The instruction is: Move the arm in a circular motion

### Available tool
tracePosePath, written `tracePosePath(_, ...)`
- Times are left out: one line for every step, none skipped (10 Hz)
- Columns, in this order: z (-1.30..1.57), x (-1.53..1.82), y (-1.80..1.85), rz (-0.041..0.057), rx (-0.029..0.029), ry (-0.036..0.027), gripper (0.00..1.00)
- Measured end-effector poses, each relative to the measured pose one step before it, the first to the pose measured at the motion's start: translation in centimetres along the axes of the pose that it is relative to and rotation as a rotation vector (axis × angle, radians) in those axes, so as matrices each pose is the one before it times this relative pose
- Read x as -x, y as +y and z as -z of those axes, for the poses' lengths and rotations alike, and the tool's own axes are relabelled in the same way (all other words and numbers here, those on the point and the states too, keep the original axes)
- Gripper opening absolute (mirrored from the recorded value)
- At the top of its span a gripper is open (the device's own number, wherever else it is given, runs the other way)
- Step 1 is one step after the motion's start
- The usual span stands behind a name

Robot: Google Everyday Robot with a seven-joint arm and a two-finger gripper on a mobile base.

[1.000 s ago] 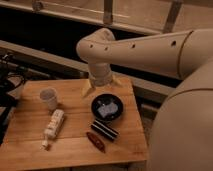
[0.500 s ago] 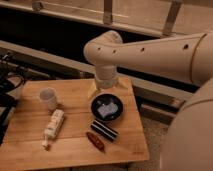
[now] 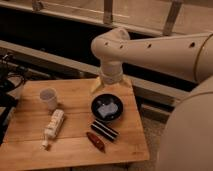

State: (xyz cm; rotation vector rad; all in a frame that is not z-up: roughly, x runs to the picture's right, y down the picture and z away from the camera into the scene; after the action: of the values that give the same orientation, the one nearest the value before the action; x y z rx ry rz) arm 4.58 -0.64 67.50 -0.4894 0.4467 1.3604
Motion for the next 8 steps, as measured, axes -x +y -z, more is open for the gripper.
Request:
tracePosePath(-0.04,1.064,-0.996,-0.0208,0.0011,0.00238,1.0)
tracePosePath(-0.014,0.931,-0.808,-0.02134,0.00293,0.00553,1.0)
tracePosePath(-0.294,1.137,-1.171,-0.03756,0.01418,0.00986,1.0)
tracePosePath(-0.146,0.603,-1.07,-0.03429,0.01619,0.00164,1.0)
tracePosePath(0.031,0.291,-0.477,-0.01127,-0.00031,-0.00214,1.0)
tracePosePath(0.022,0.178,0.464,0.02118,-0.00287,-0.00049,1.0)
tracePosePath(-0.196,-0.091,1.166,0.03324,-0.00878,0.00345,1.0)
tracePosePath(-0.306,-0.434,1.655,0.01974,-0.0057,0.00798,1.0)
